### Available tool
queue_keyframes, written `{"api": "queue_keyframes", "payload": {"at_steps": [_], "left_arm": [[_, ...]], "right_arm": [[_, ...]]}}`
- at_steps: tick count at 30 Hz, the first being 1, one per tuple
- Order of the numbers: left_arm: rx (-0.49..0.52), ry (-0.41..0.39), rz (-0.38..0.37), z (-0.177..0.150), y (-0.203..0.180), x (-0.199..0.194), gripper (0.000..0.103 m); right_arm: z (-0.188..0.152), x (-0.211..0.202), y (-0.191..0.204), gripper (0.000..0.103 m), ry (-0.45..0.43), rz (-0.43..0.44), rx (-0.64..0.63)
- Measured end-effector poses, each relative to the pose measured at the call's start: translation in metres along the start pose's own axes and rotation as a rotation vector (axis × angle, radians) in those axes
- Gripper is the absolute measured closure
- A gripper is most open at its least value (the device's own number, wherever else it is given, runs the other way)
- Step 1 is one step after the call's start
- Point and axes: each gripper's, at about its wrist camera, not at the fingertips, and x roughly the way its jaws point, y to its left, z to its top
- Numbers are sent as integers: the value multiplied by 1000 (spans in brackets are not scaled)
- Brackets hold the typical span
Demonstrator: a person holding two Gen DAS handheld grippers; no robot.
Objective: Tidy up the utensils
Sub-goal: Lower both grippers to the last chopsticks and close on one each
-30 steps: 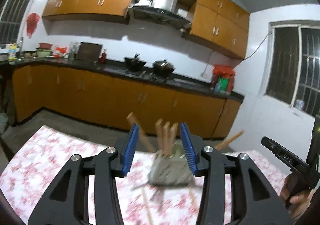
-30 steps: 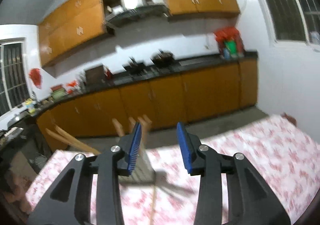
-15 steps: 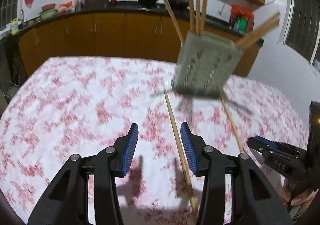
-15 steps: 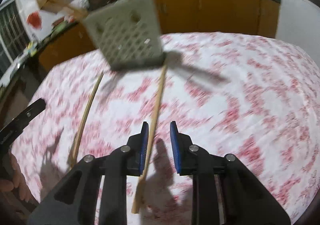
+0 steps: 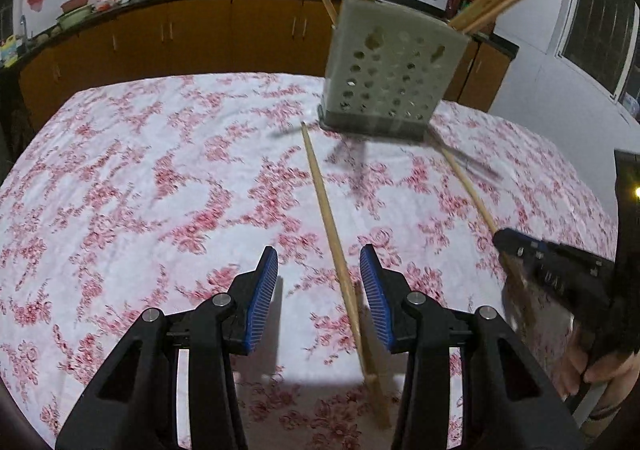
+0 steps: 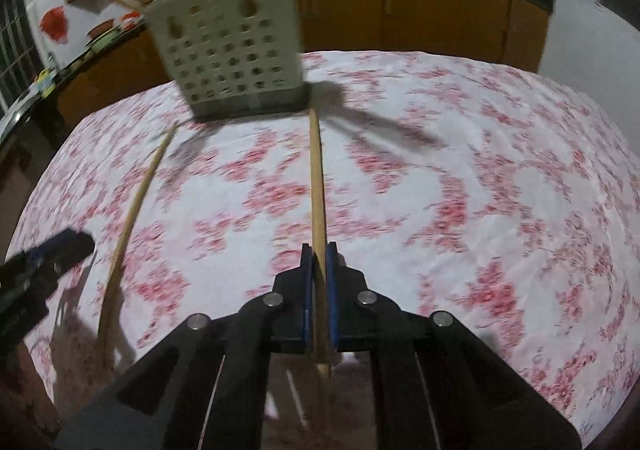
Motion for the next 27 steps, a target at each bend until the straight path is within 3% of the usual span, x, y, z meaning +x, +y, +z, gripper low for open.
{"api": "queue_keyframes", "payload": {"at_steps": [22,27], "left_arm": [[33,52,-1,-7,-10,11,59],[46,73,5,-10,-12,13,66]], "right_arm": [[10,9,-18,95,-36,-87,5],[10,9,-19,95,-36,-87,5]]}}
